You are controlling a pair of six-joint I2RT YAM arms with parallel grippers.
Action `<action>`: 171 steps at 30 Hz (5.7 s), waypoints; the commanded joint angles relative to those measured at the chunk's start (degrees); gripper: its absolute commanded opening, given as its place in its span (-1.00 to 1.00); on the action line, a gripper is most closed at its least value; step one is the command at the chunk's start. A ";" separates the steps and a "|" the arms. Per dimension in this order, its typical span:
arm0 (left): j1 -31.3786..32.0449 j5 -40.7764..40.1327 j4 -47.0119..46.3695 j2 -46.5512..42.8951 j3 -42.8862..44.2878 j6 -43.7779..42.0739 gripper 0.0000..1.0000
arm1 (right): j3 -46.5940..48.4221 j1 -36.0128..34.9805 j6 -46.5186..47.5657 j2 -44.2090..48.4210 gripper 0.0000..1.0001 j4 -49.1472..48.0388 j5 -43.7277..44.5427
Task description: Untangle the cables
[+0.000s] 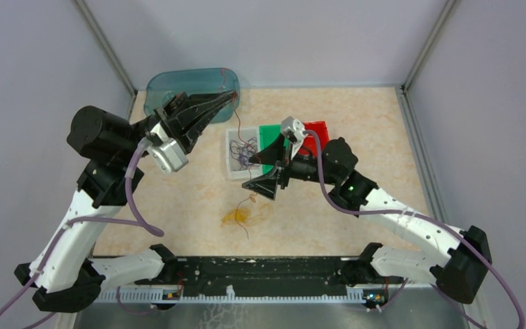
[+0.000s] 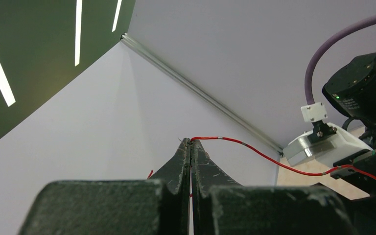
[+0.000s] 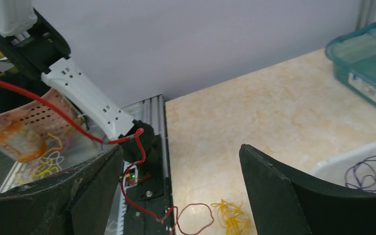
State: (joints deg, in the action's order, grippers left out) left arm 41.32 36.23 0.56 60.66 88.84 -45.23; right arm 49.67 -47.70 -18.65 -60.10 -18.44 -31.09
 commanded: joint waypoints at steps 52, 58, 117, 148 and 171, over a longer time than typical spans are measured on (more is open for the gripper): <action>1.98 -13.01 35.39 -1.99 -12.68 -2.19 1.00 | 12.61 30.08 -0.90 -6.60 -1.00 15.46 37.29; -7.47 -8.44 34.06 -1.30 -10.84 0.89 1.00 | 13.63 32.45 -0.61 -11.92 -1.00 14.87 37.97; -13.27 -6.55 29.28 -4.22 -11.05 0.67 0.99 | 34.61 25.64 -3.31 -38.09 -0.18 44.87 38.90; -13.28 -5.82 30.56 -4.57 -10.26 -1.00 0.98 | 14.29 44.39 -8.46 -30.21 -0.13 29.37 23.34; -13.27 -5.80 31.03 -4.02 -8.65 -1.13 0.98 | 6.82 42.17 -3.46 -27.89 -0.90 14.83 24.64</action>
State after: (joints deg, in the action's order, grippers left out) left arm 28.45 29.19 31.77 56.86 78.08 -45.93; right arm 55.77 -3.66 -24.51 -91.98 0.75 -7.03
